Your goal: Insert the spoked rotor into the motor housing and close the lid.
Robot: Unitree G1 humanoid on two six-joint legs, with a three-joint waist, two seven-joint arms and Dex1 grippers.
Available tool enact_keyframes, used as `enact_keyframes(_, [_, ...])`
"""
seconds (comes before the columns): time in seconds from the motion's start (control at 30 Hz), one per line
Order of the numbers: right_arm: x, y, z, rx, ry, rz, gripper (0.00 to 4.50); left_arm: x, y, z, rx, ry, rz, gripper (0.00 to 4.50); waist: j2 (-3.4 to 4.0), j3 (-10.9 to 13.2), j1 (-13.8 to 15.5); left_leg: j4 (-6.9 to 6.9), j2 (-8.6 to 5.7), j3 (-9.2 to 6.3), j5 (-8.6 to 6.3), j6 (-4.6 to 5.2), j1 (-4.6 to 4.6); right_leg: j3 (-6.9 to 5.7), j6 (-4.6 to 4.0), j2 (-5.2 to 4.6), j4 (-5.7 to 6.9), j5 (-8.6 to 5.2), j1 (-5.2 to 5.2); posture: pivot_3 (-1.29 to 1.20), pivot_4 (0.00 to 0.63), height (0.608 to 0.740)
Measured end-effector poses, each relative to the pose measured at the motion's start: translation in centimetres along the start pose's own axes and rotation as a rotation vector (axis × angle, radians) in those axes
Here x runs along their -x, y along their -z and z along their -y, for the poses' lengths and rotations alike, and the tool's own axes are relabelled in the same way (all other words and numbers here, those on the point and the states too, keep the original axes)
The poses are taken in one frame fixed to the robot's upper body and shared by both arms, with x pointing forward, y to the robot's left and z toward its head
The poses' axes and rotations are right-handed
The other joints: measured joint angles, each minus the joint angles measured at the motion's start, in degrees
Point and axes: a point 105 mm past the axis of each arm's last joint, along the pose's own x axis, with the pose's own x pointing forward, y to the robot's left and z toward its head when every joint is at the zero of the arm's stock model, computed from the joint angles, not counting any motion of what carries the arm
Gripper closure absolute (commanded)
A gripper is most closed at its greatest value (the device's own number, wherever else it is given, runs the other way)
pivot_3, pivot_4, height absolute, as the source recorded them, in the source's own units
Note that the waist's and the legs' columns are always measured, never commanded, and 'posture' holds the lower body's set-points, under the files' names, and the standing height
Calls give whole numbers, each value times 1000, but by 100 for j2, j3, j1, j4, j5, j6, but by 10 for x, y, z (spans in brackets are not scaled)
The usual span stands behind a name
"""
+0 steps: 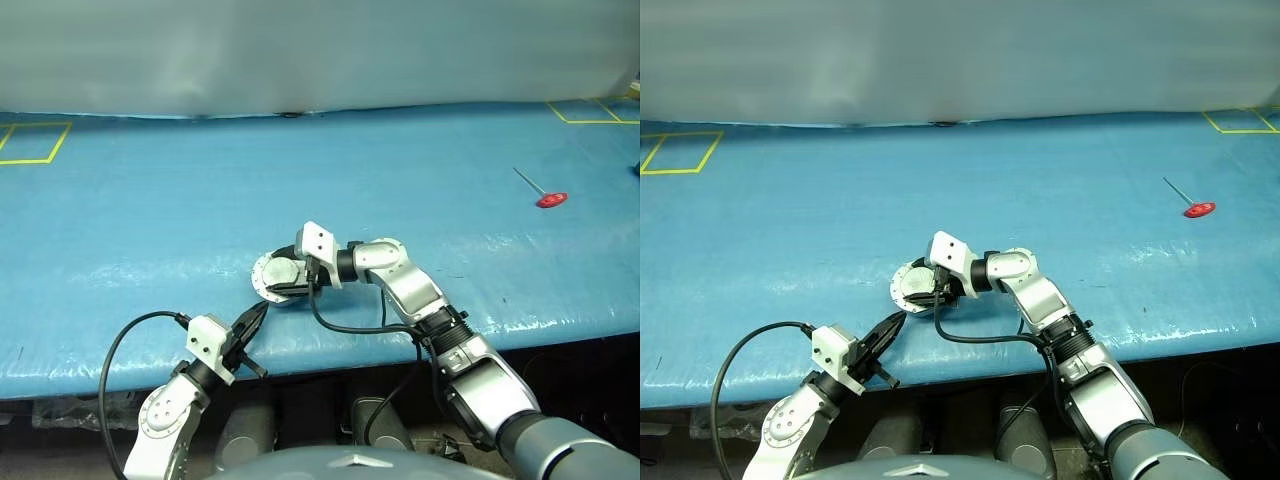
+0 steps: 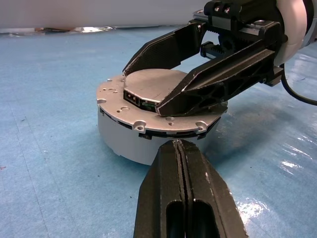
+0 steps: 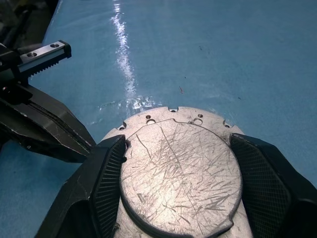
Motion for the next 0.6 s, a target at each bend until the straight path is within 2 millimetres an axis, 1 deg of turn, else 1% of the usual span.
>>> enact_keyframes(0.17, [1,-2,2,21,-15,-5,1460,0,0,0,0,0,0,4500,1,0,-2,0,1,0,0,0,0,0,-1,0,1,1,0,0,150,740])
enact_keyframes(0.6, [-4,3,5,47,-26,-3,1460,0,0,1,4,0,0,4500,1,0,-3,0,0,1,0,0,1,1,-14,1,2,9,1,0,150,740])
